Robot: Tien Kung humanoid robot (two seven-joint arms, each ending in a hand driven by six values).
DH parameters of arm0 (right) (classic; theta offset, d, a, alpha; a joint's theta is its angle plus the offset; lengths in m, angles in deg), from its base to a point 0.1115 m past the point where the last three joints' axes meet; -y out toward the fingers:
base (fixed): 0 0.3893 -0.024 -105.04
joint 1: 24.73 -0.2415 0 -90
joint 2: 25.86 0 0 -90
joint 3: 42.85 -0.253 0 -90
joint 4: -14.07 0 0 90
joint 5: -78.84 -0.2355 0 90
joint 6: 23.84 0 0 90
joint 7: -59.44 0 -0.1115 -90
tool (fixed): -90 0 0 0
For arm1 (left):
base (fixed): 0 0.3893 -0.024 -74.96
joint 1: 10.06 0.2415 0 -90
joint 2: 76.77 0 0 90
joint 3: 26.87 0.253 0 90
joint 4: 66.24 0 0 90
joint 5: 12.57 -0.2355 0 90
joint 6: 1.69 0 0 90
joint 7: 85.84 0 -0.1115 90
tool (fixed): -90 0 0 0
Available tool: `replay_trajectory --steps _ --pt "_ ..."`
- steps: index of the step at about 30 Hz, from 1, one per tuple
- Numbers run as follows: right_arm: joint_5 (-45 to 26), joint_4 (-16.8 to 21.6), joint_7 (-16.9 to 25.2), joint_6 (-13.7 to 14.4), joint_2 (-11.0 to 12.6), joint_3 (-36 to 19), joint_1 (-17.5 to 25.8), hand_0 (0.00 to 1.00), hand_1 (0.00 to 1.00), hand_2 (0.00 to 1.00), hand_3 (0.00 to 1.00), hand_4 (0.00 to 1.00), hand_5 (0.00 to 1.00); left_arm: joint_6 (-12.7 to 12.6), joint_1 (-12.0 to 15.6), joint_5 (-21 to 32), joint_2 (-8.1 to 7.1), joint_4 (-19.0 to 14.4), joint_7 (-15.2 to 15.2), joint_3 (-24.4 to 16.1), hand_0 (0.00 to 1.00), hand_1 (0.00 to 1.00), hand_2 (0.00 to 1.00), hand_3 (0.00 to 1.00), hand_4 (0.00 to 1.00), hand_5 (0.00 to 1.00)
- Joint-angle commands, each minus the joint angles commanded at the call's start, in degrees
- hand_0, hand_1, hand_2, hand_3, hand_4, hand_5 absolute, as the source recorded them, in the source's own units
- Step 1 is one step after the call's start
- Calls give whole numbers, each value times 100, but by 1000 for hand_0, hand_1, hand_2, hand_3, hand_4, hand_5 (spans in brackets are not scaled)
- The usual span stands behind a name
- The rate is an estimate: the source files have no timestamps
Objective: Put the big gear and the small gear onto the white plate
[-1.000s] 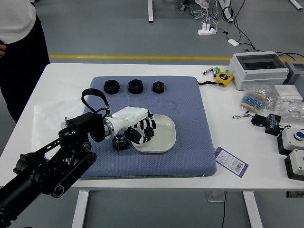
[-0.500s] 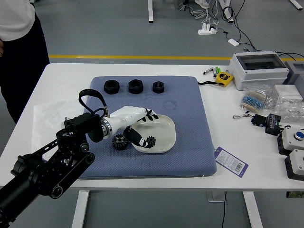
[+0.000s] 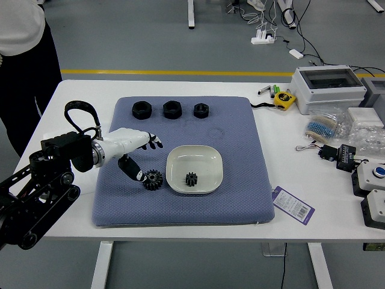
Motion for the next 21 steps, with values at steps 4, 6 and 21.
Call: replay_trajectory --steps 4,6,21 --pt "-26 0 5 3 -5 10 -5 652 658 728 575 837 678 89 63 75 -57 -23 -60 114 642 727 774 818 998 151" --pt "-31 0 5 5 -8 11 -6 653 658 728 576 837 678 94 81 107 -49 -41 -67 131 641 726 770 816 998 179" --pt "-64 1 20 16 -1 27 -50 653 659 728 575 836 678 -38 -29 102 215 316 40 239 626 689 730 794 998 146"
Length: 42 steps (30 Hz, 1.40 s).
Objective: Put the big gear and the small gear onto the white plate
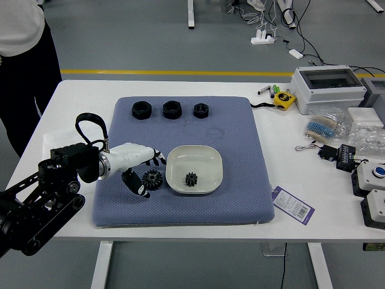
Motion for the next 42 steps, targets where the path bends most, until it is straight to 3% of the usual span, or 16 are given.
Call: replay_trajectory --steps 12,20,21,38,39,42 --pt "4 2 1 3 4 -4 -13 653 658 728 575 837 678 -60 -63 -37 267 446 59 -130 595 655 696 764 998 133" --pt "-13 2 10 4 9 4 -22 653 658 728 575 837 678 -99 -97 -83 316 511 84 -174 578 633 651 736 998 117" --pt "-14 2 10 4 9 4 -23 653 658 728 575 837 678 -101 -96 -84 318 520 86 -174 518 560 564 628 952 81" --pt "-16 -1 12 12 9 0 -30 653 658 728 575 836 678 -170 -73 -71 331 638 89 -127 459 491 518 558 868 32" --pt "-22 -1 14 12 9 3 -31 652 658 728 575 836 678 -179 -73 -71 333 640 88 -128 374 416 472 526 741 2" --pt "-24 -2 16 14 7 4 -30 652 658 728 575 836 678 -182 -75 -40 337 637 80 -134 374 416 472 526 741 2"
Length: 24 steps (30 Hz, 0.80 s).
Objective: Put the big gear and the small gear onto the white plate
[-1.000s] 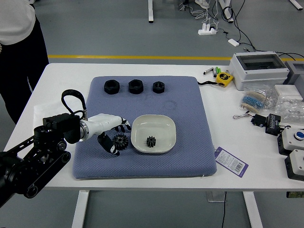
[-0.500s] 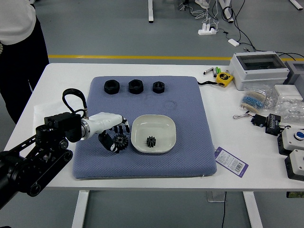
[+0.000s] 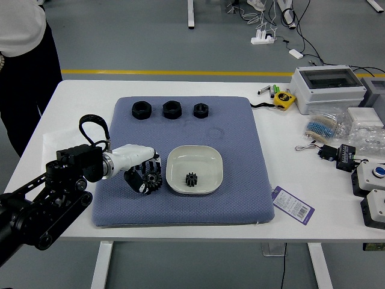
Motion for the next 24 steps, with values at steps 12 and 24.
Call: replay_trajectory --steps 12,24 --pt "22 1 -7 3 -2 -19 35 653 658 727 575 837 678 35 46 103 -28 -14 -33 -239 347 387 447 508 722 2" --pt "70 4 -21 4 -5 -46 65 653 659 728 575 836 679 96 25 52 -48 -229 -109 -577 347 385 446 508 724 2"
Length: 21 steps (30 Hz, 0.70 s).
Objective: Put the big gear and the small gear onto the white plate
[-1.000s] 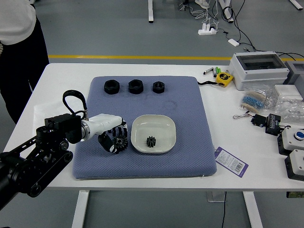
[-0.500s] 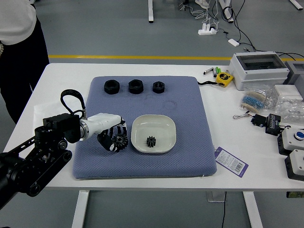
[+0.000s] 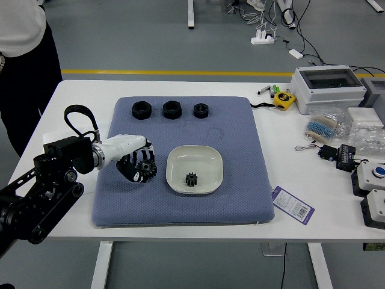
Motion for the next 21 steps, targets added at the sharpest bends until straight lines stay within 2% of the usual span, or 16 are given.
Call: replay_trajectory --steps 4,8,11,13,16,20,21 --pt "9 1 -4 -5 2 -4 9 652 659 728 575 836 679 -23 -53 14 66 -171 -18 -40 347 386 447 511 729 2" --pt "0 3 -3 -7 4 5 -2 652 659 728 575 836 679 -149 -189 64 230 -200 17 60 347 386 447 511 729 2" --pt "5 5 -7 -3 4 2 -16 652 658 728 575 836 679 -281 -315 109 372 -85 80 227 347 395 450 515 720 2" --pt "7 5 -8 -2 4 1 -19 652 658 728 575 836 679 -308 -339 117 401 -57 93 264 347 395 450 515 720 2" --pt "11 8 -8 7 5 0 -50 653 658 728 575 836 678 -474 -523 194 629 172 157 557 368 439 478 526 696 2" --pt "-2 9 1 10 9 5 -67 653 658 728 575 836 678 -580 -623 195 759 313 183 716 368 439 478 526 696 2" --pt "-5 10 4 10 11 8 -73 653 658 728 575 836 678 -609 -656 149 797 369 187 741 374 479 521 554 728 2"
